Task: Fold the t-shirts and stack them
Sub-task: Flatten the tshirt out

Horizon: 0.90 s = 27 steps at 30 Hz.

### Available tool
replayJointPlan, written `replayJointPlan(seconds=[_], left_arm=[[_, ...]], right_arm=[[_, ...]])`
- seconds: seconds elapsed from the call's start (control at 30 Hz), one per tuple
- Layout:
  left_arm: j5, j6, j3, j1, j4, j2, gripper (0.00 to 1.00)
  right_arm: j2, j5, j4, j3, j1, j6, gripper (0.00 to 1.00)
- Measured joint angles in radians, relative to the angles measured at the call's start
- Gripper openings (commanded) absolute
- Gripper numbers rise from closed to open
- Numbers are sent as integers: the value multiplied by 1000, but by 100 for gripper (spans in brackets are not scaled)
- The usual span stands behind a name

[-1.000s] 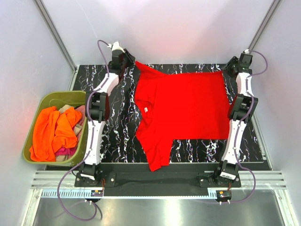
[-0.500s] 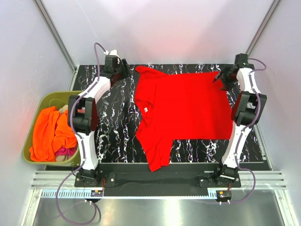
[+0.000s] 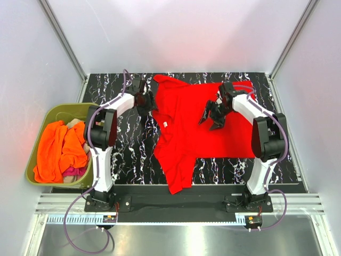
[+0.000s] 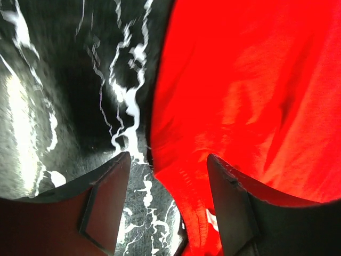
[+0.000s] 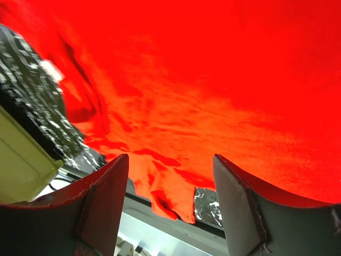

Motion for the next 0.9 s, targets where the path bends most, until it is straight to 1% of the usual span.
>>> replayJointPlan(seconds=[0.03,0.07,0.13,0.17,0.2,0.27,0.3,0.37,0.43,0.47,0.57,0.6,0.67,0.7,0.73,0.77,0.8,0.87,0.9], left_arm=[[1,-13,0,-1,-7,10,63],[3,-23,0,-2,-11,21,56],[15,-48,17,-2,-11,32,49],[18,-58,22,-2,-10,39,39],[17,-68,22,-2,-11,43,31],[17,-82,22,-2,-19,50,19],[11,-83,23,-2,-27,50,7],[0,-77,31,5,-51,51,1],[-23,-60,59,11,-81,59,0],[-41,-43,80,18,-99,66,0],[-106,18,185,47,-149,107,0],[-127,44,234,60,-164,128,5],[-161,102,323,79,-177,166,37],[-188,132,377,85,-193,188,45],[-222,154,423,90,-202,204,50],[-263,172,458,92,-214,212,62],[-303,187,473,91,-224,212,68],[-359,197,470,80,-237,189,74],[-378,197,433,70,-236,159,74]], right_arm=[[-1,0,10,-22,3,4,70],[-1,0,16,-38,5,8,70],[-1,0,22,-56,5,10,70],[-1,1,24,-59,5,9,70],[-1,1,29,-60,5,9,69],[-1,1,41,-60,5,7,65],[-1,1,46,-60,5,6,64],[0,1,50,-60,5,5,60],[5,2,53,-61,5,5,57],[7,3,54,-63,5,5,54],[21,6,59,-74,5,6,53],[27,6,59,-78,5,6,53],[37,7,58,-83,5,5,53],[40,6,58,-85,5,5,53],[40,6,56,-85,5,5,54],[40,4,56,-85,5,4,54],[40,3,56,-84,6,3,55],[40,2,54,-84,8,0,56],[40,1,53,-84,11,-3,57]])
